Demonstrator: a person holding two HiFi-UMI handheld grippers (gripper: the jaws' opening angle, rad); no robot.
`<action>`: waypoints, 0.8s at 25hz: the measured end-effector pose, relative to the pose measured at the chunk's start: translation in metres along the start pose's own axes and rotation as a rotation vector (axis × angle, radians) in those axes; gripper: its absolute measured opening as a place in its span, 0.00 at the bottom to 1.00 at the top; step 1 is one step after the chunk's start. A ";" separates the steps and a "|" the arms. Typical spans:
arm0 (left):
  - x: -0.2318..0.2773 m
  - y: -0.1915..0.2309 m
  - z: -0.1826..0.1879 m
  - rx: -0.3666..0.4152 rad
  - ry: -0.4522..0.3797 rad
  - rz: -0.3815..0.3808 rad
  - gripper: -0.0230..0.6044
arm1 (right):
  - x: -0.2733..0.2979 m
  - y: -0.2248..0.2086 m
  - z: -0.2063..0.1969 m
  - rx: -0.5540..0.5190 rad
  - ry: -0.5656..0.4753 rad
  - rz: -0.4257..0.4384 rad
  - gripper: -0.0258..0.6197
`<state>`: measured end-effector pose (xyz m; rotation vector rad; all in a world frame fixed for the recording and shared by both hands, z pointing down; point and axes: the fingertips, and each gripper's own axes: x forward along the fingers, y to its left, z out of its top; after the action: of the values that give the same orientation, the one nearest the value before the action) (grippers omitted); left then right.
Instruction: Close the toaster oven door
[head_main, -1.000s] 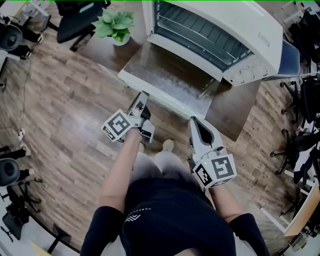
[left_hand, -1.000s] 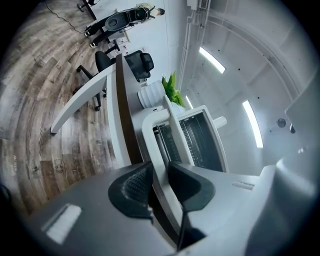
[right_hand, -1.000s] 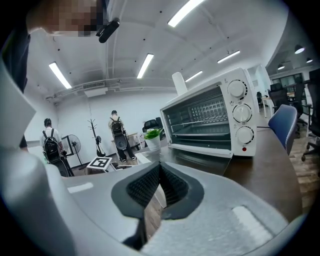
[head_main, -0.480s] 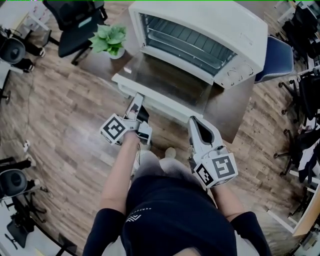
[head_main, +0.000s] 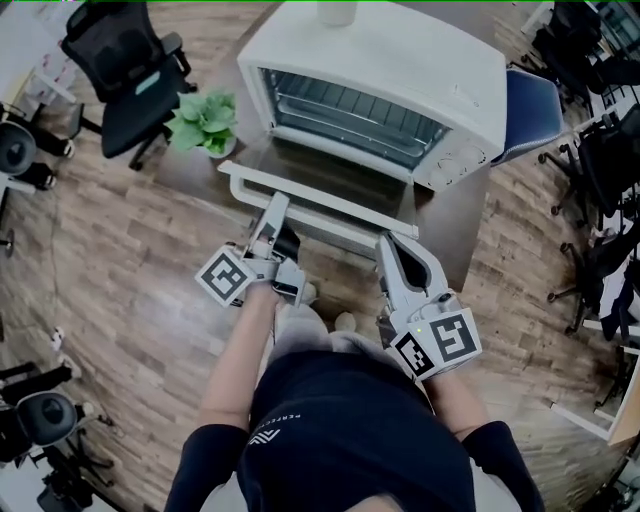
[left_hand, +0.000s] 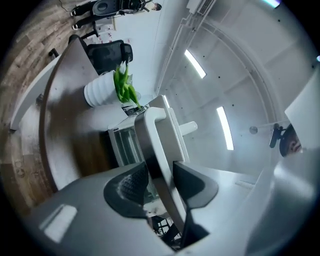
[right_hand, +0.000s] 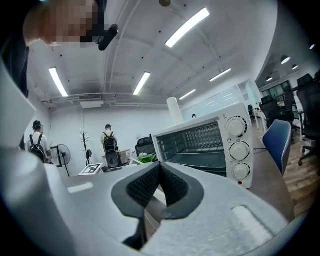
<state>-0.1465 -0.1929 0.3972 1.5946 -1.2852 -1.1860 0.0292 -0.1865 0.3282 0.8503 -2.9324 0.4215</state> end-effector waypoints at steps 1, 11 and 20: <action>0.006 -0.005 0.003 0.007 0.010 -0.016 0.28 | 0.001 -0.001 0.004 0.001 -0.010 -0.010 0.04; 0.048 -0.037 0.016 -0.005 0.047 -0.105 0.26 | 0.003 -0.023 0.019 0.005 -0.061 -0.128 0.04; 0.071 -0.048 0.023 -0.014 0.065 -0.139 0.25 | 0.004 -0.034 0.021 0.003 -0.076 -0.201 0.04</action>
<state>-0.1503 -0.2523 0.3313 1.7217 -1.1372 -1.2138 0.0444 -0.2219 0.3171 1.1719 -2.8739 0.3870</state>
